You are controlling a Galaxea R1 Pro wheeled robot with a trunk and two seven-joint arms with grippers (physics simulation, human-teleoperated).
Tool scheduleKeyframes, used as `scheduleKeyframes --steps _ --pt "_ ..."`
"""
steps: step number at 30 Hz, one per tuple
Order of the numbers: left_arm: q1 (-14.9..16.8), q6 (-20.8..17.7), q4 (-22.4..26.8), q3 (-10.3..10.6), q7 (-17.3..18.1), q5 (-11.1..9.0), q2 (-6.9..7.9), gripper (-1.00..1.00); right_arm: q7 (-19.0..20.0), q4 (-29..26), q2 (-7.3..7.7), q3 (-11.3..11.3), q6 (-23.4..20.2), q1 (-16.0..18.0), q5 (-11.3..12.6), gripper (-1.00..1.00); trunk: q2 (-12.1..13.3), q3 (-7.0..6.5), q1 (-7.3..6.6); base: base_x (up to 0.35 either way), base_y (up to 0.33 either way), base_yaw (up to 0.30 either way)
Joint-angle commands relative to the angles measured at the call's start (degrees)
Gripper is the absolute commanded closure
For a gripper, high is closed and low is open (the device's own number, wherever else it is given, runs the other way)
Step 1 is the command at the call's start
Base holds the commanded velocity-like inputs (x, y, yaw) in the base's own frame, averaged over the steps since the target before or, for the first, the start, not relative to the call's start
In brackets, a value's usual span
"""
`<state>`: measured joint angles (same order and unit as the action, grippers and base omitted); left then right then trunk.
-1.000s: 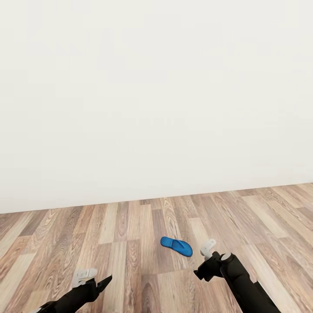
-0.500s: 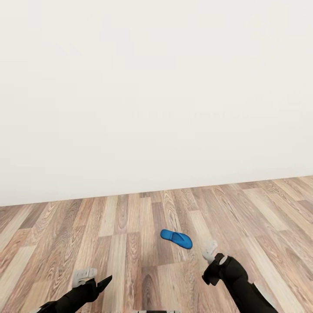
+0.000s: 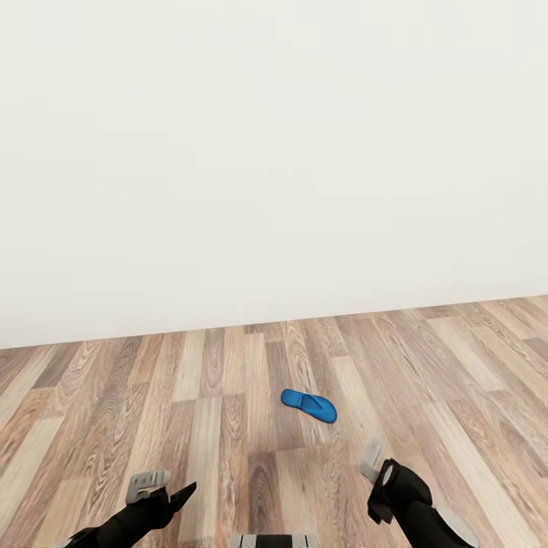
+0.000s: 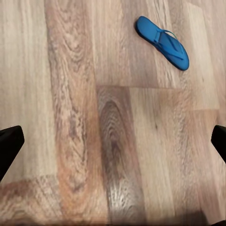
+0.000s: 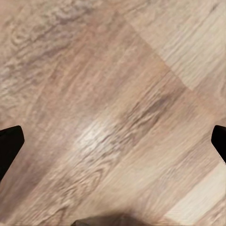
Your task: In the bedroom, move the book from the bed onto either nightstand, and place the two sandals side by side next to the bed.
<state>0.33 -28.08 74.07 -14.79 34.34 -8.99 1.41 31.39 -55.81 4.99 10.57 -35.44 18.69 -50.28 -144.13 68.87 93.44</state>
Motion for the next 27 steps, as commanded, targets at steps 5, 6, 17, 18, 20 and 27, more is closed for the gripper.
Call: scheduleKeyframes --steps 5,6,17,18,20,27 --pt "0.0 -0.5 0.0 -0.1 0.1 -0.4 -0.01 -1.0 0.8 -2.5 0.09 0.1 0.5 0.0 -0.6 -1.0 -0.1 1.16 0.12 0.0 0.0 0.0" --pt "0.0 -0.5 0.0 -0.1 0.1 -0.4 -0.01 -1.0 0.9 -3.7 0.13 0.0 0.7 0.0 -0.5 -1.0 -0.1 1.38 0.14 0.0 0.0 0.0" --pt "0.0 -0.5 0.0 -0.1 0.2 -0.4 -0.01 -1.0 8.0 -10.1 0.81 -0.5 1.8 0.0 22.6 -1.0 -0.2 3.82 0.42 0.0 0.0 0.0" --pt "0.0 -0.5 0.0 -0.1 0.2 -0.4 -0.01 -1.0 8.7 -10.2 0.87 -0.5 1.8 0.0 24.0 -1.0 -0.3 4.04 0.45 0.0 0.0 0.0" --pt "0.0 -0.5 0.0 -0.1 0.2 -0.4 -0.01 -1.0 9.5 -10.4 0.94 -0.5 1.8 0.0 25.5 -1.0 -0.3 4.49 0.5 0.0 0.0 0.0" --pt "0.0 -0.4 0.0 -0.1 0.2 -0.4 -0.01 -1.0 9.9 -10.5 0.92 -0.6 1.8 0.0 26.4 -1.0 -0.3 5.15 0.58 0.0 0.0 0.0"
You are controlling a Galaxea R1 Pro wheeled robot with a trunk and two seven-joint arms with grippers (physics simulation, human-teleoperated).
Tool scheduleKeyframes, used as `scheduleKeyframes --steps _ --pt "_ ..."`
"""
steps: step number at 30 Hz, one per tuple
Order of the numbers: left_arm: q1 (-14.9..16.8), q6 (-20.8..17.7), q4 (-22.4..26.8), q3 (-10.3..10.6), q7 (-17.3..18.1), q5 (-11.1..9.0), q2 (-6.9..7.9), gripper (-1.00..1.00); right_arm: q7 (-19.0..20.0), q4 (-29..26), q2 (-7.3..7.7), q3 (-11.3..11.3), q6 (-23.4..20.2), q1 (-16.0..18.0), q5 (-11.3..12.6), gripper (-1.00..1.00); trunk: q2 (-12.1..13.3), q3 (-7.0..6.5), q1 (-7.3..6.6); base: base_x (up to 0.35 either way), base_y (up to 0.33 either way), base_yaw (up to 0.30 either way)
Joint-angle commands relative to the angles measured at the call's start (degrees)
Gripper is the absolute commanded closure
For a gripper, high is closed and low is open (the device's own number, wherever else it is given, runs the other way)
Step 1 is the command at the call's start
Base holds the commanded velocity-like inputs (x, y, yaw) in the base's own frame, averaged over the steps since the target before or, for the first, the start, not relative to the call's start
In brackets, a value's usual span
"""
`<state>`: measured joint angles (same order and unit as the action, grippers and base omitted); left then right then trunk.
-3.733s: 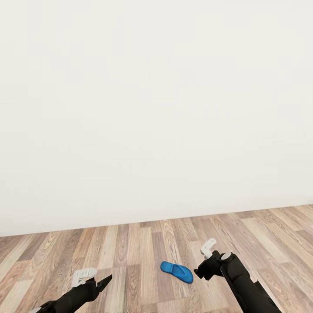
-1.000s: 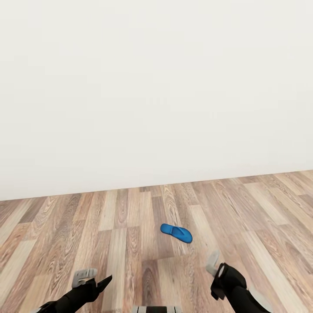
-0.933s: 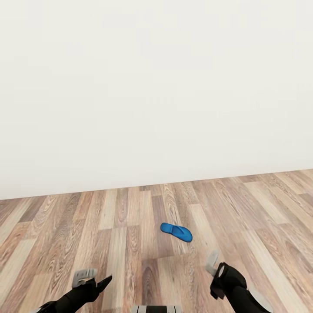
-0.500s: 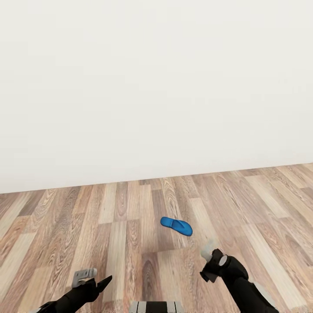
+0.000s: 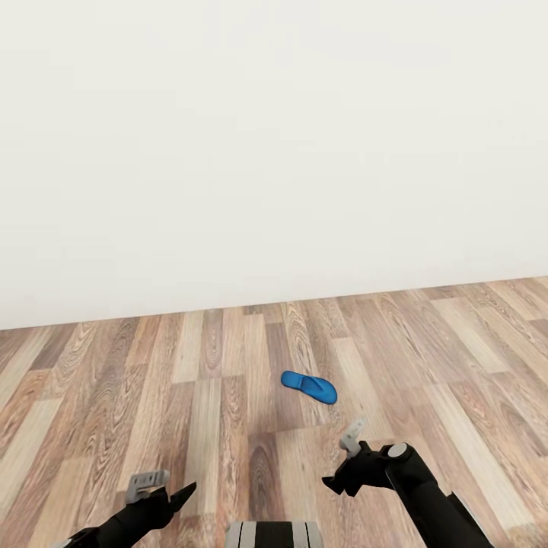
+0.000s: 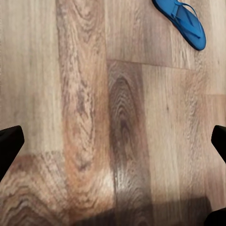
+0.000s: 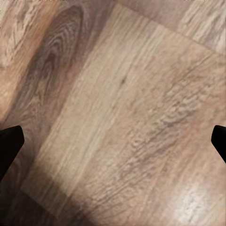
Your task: In the bedroom, move the book from the bed onto either nightstand, and place the two sandals side by side next to the bed.
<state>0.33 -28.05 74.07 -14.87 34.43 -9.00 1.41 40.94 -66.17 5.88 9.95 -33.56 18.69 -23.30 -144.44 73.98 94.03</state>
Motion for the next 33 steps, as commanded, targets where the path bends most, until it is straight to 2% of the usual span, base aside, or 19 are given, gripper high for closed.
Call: scheduleKeyframes --steps 1,5,14,20,33 --pt "0.0 -0.5 0.0 -0.1 0.1 -0.4 -0.01 -1.0 0.4 -0.1 0.02 0.1 -0.1 0.0 -0.5 -1.0 0.0 0.04 -0.01 0.0 0.0 0.0" --pt "0.0 -0.4 0.0 -0.3 0.2 -0.5 0.01 -1.0 0.4 -0.1 -0.13 0.1 -0.1 0.0 -0.5 -1.0 0.0 0.04 -0.01 0.017 0.0 0.0" --pt "0.0 -0.1 -1.5 -0.5 0.1 -0.5 0.17 -1.0 0.3 -0.1 -0.25 0.2 -0.1 0.0 -0.5 -1.0 0.0 0.04 -0.01 0.253 0.0 0.0" --pt "0.0 0.5 -1.6 -0.5 0.2 -0.5 0.17 -1.0 0.3 -0.1 -0.24 0.2 -0.1 0.0 -0.5 -1.0 0.0 0.04 -0.01 0.091 0.005 0.0" --pt "0.0 0.5 -1.6 -0.5 0.2 -0.5 0.17 -1.0 0.2 -0.1 -0.19 0.2 -0.1 0.0 -0.5 -1.0 0.0 0.04 -0.01 0.239 0.163 0.0"
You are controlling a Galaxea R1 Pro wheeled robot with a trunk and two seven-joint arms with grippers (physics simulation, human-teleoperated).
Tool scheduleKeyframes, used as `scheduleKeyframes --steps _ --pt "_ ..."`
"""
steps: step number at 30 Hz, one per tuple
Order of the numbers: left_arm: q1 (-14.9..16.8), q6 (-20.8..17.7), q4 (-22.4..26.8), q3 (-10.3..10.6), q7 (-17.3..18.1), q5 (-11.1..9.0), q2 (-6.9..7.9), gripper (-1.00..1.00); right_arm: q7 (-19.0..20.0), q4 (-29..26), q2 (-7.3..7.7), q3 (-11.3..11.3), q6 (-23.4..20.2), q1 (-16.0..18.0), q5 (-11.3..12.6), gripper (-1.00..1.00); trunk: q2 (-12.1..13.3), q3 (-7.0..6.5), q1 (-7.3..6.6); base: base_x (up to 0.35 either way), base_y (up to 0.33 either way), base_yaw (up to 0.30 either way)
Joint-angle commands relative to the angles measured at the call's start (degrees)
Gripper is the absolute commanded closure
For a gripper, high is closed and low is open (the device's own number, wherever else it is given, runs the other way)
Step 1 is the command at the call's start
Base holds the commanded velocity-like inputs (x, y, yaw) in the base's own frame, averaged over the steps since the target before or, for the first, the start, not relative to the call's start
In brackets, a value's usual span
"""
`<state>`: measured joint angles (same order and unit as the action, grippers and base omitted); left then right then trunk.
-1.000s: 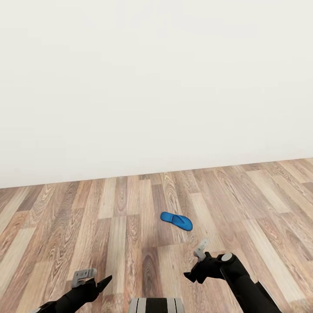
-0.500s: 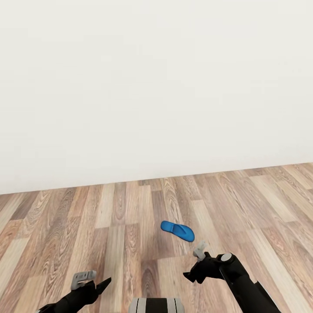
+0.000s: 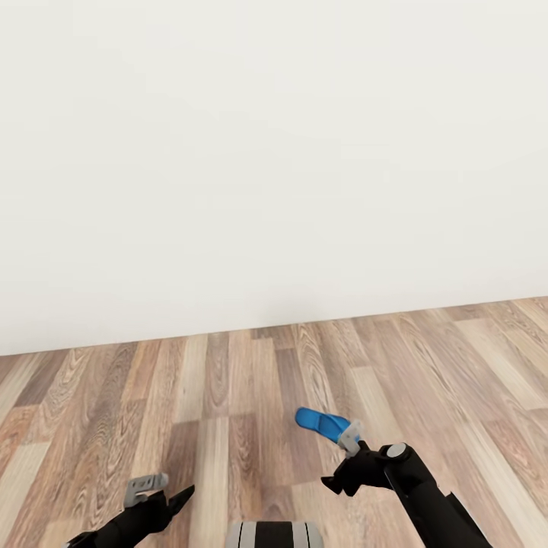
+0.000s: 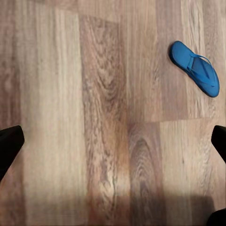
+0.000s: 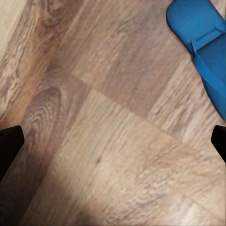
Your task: In the bedroom, move the book from the bed onto either nightstand, and place the two sandals side by side next to the bed.
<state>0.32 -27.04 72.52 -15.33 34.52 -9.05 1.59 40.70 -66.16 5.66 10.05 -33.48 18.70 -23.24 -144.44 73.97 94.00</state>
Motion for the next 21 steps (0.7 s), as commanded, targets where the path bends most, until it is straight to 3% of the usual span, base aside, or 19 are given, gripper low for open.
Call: scheduleKeyframes --steps 1,14,21 --pt "0.0 -0.5 0.0 -0.1 0.1 -0.4 0.0 -1.0 0.4 -0.1 0.02 0.1 -0.1 0.0 -0.6 -1.0 0.0 0.04 0.02 0.267 0.209 0.0" --pt "0.0 -0.4 0.0 -0.1 0.1 -0.4 0.0 -1.0 -0.3 0.0 0.07 0.0 -0.1 0.0 -0.6 -1.0 0.0 0.04 0.02 0.071 0.047 0.0" --pt "0.0 0.9 -0.1 -0.1 0.1 -0.5 0.0 -1.0 -3.2 0.0 0.09 0.0 -0.1 0.0 -0.7 -1.0 0.0 0.04 0.02 0.243 0.001 0.0"
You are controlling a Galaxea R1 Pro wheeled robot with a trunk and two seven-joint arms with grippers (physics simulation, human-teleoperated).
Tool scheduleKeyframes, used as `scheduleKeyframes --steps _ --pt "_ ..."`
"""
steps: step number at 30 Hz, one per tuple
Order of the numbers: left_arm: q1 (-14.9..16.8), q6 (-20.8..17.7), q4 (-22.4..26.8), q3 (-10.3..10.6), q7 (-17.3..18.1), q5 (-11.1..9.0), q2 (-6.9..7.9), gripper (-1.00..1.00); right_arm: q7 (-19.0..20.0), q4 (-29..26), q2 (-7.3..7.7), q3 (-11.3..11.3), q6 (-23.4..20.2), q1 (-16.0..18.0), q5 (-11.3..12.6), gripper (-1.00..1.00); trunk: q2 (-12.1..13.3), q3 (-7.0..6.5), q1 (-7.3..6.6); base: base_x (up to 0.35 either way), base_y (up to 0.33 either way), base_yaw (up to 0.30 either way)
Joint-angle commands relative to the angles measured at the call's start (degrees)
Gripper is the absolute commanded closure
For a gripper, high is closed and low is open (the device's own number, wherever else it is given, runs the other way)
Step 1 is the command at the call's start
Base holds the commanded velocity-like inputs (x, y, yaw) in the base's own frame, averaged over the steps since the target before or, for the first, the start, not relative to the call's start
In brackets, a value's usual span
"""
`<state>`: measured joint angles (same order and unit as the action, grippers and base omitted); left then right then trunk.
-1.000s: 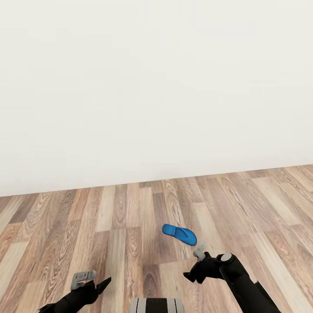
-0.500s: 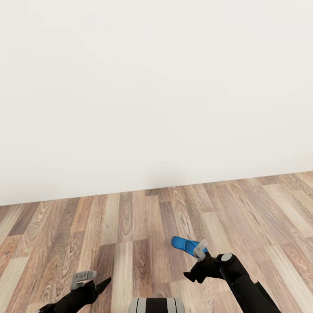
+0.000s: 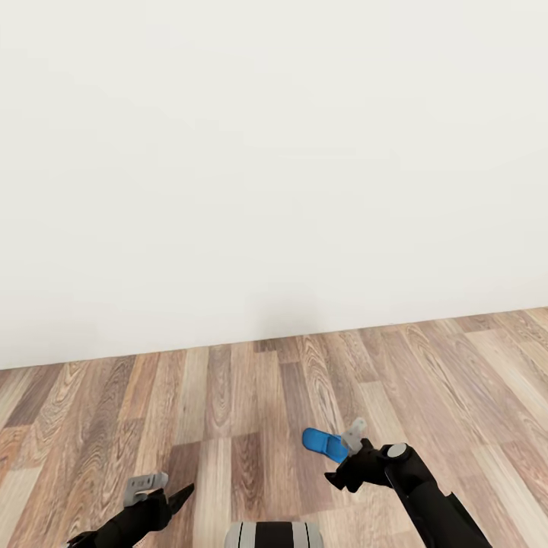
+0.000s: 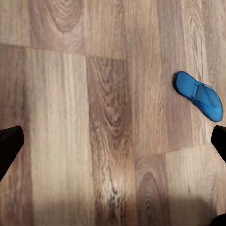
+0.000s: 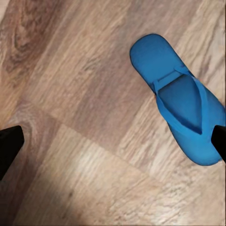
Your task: In the bedroom, move the book from the bed onto either nightstand, and place the two sandals side by side next to the bed.
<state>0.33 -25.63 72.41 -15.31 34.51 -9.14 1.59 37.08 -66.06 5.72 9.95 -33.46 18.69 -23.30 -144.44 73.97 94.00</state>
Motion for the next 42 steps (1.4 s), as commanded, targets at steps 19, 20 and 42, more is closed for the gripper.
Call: scheduleKeyframes --steps 19,20,42 --pt "0.0 -0.2 0.0 -0.1 0.1 -0.4 -0.01 -1.0 -0.5 0.0 -0.05 0.1 -0.1 0.0 -0.6 -1.0 0.0 0.04 0.02 0.145 0.023 0.0" --pt "0.0 -0.2 0.0 -0.1 0.1 -0.4 -0.02 -1.0 -0.5 0.0 -0.04 0.1 -0.1 0.0 -0.6 -1.0 0.0 0.04 0.02 0.13 0.022 0.0" --pt "0.0 -0.2 0.0 -0.1 0.0 -0.5 -0.09 -1.0 -0.4 4.7 -0.01 0.4 6.0 0.0 -20.6 -1.0 0.0 0.04 0.02 0.016 0.003 0.0"
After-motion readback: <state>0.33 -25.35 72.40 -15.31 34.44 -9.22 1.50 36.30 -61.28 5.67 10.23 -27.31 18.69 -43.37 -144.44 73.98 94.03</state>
